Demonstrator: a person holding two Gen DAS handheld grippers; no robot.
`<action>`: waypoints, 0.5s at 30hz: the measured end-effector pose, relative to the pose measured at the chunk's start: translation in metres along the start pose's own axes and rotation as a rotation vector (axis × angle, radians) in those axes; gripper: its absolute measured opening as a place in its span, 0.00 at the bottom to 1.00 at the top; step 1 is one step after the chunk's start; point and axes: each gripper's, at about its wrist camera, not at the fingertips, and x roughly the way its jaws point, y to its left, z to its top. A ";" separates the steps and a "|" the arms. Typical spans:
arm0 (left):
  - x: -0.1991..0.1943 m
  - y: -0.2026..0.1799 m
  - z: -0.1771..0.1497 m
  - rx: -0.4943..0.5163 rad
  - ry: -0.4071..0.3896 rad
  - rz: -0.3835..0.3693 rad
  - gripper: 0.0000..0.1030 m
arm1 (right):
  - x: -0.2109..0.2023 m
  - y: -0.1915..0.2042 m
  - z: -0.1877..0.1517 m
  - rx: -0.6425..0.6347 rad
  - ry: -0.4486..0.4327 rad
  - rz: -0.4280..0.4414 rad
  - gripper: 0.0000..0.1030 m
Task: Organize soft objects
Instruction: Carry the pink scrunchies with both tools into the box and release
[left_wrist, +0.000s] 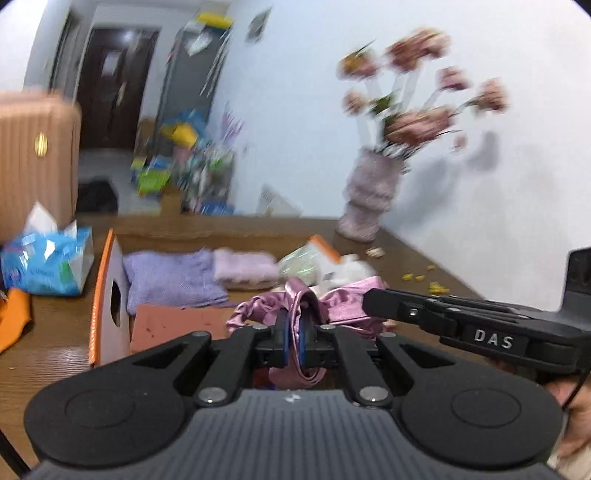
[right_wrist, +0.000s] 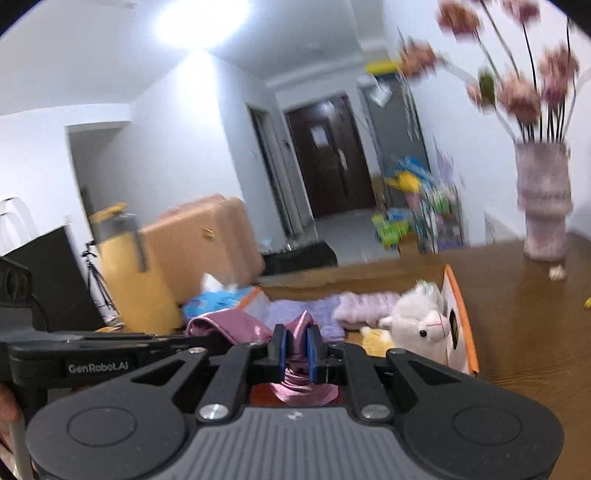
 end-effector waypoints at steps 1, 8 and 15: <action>0.018 0.008 0.002 -0.005 0.028 0.002 0.05 | 0.015 -0.007 0.002 0.011 0.020 -0.002 0.11; 0.088 0.036 -0.007 -0.026 0.162 0.040 0.07 | 0.093 -0.039 -0.002 0.022 0.178 -0.115 0.11; 0.107 0.043 -0.011 -0.073 0.212 0.077 0.11 | 0.109 -0.042 -0.017 -0.015 0.228 -0.183 0.15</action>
